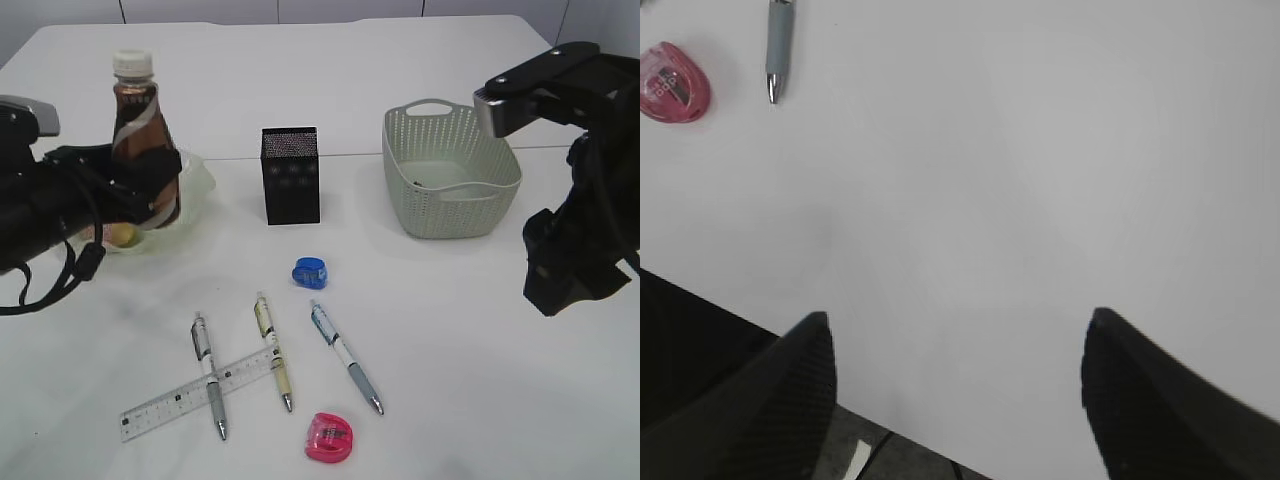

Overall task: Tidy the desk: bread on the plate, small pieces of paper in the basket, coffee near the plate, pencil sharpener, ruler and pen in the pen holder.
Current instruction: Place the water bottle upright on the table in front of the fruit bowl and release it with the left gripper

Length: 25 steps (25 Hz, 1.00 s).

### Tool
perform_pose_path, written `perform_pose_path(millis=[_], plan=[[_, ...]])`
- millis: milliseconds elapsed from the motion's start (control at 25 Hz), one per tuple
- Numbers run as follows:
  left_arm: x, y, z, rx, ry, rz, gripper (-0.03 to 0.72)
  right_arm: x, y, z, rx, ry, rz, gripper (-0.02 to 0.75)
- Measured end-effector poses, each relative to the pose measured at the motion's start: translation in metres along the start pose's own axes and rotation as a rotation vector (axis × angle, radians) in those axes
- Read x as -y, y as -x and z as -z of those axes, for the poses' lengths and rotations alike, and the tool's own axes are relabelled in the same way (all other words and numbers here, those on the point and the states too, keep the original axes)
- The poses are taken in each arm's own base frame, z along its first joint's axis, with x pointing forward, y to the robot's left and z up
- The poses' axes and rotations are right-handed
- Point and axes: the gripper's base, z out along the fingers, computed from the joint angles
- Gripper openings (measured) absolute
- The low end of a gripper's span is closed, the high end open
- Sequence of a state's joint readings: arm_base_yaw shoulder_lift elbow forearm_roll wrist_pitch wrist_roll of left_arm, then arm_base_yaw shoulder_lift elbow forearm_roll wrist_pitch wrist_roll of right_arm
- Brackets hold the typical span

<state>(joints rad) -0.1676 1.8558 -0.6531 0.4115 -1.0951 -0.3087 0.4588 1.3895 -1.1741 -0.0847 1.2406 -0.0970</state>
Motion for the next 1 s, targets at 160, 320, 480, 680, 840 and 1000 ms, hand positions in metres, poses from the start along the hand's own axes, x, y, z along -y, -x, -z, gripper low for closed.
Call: perform_pose_path(millis=[160,320,480,680,840,1000], plan=[[-0.001,-0.02,-0.003,-0.064,-0.016,-0.002,0.442,0.0,0.0,0.0,0.0,0.0,0.0,0.56],[-0.003,-0.036,-0.004,-0.107,-0.023,-0.006,0.44,0.0,0.0,0.0,0.0,0.0,0.0,0.56],[-0.005,-0.055,-0.005,-0.163,-0.019,0.014,0.44,0.0,0.0,0.0,0.0,0.0,0.0,0.56],[-0.007,-0.074,-0.005,-0.215,-0.016,0.014,0.44,0.0,0.0,0.0,0.0,0.0,0.0,0.56],[-0.008,-0.083,-0.005,-0.23,-0.019,0.01,0.44,0.0,0.0,0.0,0.0,0.0,0.0,0.561],[-0.009,-0.087,-0.007,-0.206,-0.028,0.011,0.44,0.0,0.0,0.0,0.0,0.0,0.001,0.561]])
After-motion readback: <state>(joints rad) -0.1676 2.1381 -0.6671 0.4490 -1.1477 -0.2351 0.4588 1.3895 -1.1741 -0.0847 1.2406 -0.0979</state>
